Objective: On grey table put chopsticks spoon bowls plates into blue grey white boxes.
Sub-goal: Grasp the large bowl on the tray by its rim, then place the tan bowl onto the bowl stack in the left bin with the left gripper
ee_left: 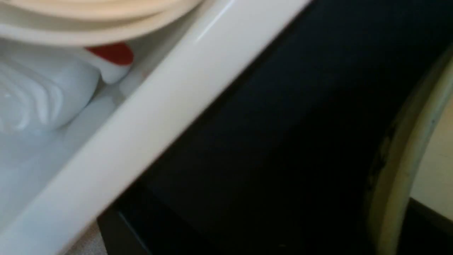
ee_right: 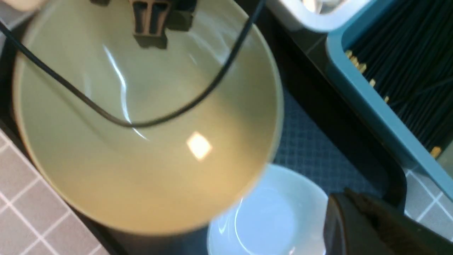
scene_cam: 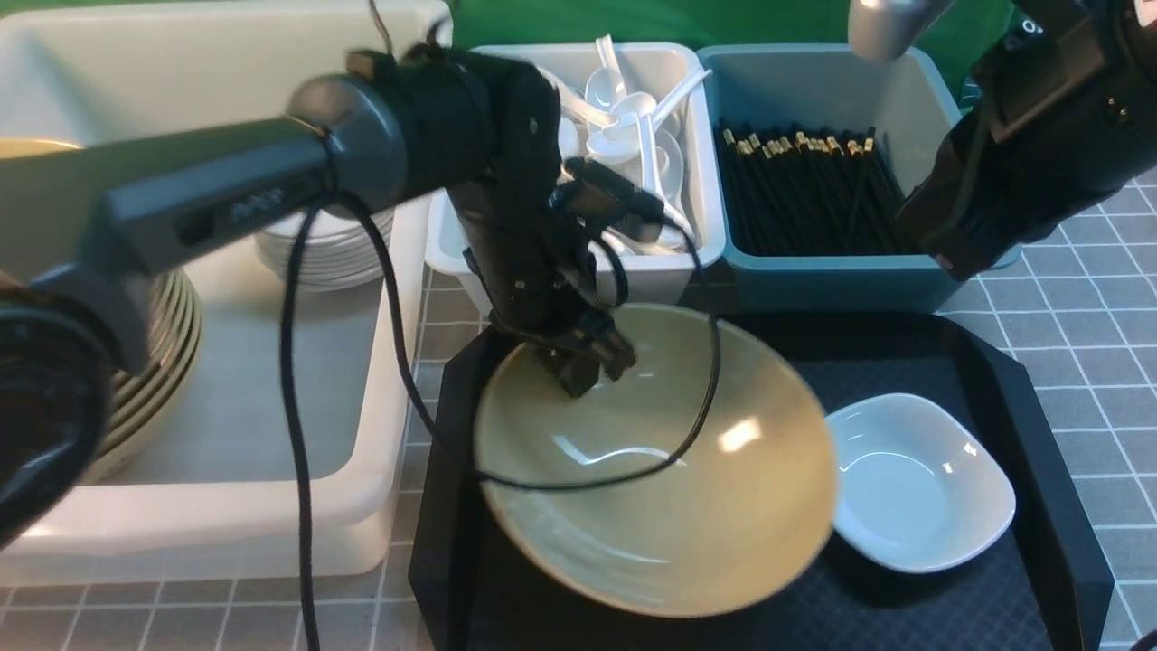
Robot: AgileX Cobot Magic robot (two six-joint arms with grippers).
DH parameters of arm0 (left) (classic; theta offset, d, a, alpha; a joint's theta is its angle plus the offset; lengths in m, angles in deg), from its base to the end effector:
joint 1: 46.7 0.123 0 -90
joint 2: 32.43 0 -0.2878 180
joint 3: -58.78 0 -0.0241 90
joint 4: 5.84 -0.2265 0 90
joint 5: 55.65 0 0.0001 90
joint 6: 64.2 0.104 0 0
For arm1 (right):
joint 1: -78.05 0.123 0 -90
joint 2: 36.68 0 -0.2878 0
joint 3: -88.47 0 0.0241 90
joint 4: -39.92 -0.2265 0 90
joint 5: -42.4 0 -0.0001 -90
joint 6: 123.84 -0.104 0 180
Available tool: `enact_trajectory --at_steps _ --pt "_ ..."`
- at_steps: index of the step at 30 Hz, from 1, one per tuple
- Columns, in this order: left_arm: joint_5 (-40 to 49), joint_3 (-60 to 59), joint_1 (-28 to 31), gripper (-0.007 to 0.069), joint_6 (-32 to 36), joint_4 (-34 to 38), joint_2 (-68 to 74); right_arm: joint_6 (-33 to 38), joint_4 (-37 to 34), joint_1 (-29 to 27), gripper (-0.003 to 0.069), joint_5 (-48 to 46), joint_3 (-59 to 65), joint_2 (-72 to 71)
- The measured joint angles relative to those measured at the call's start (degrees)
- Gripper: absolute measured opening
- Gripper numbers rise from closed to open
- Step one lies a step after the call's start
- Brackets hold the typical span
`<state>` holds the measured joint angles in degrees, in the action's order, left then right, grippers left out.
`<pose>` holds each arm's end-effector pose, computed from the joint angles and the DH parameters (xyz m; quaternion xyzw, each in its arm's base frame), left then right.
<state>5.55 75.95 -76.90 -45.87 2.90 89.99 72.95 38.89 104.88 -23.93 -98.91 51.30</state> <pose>0.3419 -0.2150 0.2295 0.3809 0.9144 -0.0824 0.1097 0.2366 0.1216 0.3842 -0.3551 0.8904 0.0338 0.2827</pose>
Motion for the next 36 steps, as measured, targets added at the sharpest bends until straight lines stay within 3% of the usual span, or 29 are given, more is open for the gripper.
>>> enact_trajectory --at_steps 4,7,13,15,19,20,21,22,25,28,31,36 --pt "1.39 0.84 0.35 0.0009 -0.15 0.19 -3.91 0.45 -1.83 0.06 0.0042 1.99 0.00 0.00" --pt "2.01 0.84 2.46 0.0006 -0.11 0.00 -8.99 1.63 -3.75 1.29 0.0043 2.47 -0.20 0.00" --pt "4.71 0.69 13.85 0.0005 -0.11 6.91 -23.73 5.71 -5.32 10.43 0.0043 5.25 -3.36 0.00" --pt "4.92 -0.08 19.68 0.0005 -0.11 9.48 -28.92 7.27 -5.52 13.28 0.0043 7.26 -4.15 0.00" --pt "4.83 -6.02 38.69 0.0005 -0.62 12.99 -40.53 10.53 -5.95 17.60 0.0043 12.02 -4.65 0.00" --pt "4.77 -6.79 39.69 0.0005 -0.68 13.12 -40.95 10.81 -5.95 17.80 0.0043 12.34 -4.65 0.00" --pt "3.98 -9.89 48.70 0.0005 -0.80 14.63 -44.21 11.55 -6.02 18.23 0.0043 13.17 -4.65 0.00" --pt "3.98 -10.27 49.72 0.0005 -0.80 14.89 -44.49 11.61 -6.02 18.24 0.0043 13.18 -4.65 0.00" --pt "1.78 -15.81 65.14 0.0005 -0.54 20.62 -46.70 12.29 -5.59 18.29 0.0043 13.78 -4.65 0.34" --pt "-0.71 -19.37 72.78 0.0005 0.74 25.05 -45.88 12.59 -5.22 18.29 0.0043 13.78 -4.65 0.75" --pt "-3.86 -21.93 75.02 0.0005 2.04 26.18 -42.89 12.79 -5.17 18.29 0.0043 13.61 -4.65 0.80" --pt "-7.94 -23.53 73.64 0.0023 3.31 22.77 -36.19 12.79 -5.07 18.29 0.0043 12.51 -4.65 0.80"
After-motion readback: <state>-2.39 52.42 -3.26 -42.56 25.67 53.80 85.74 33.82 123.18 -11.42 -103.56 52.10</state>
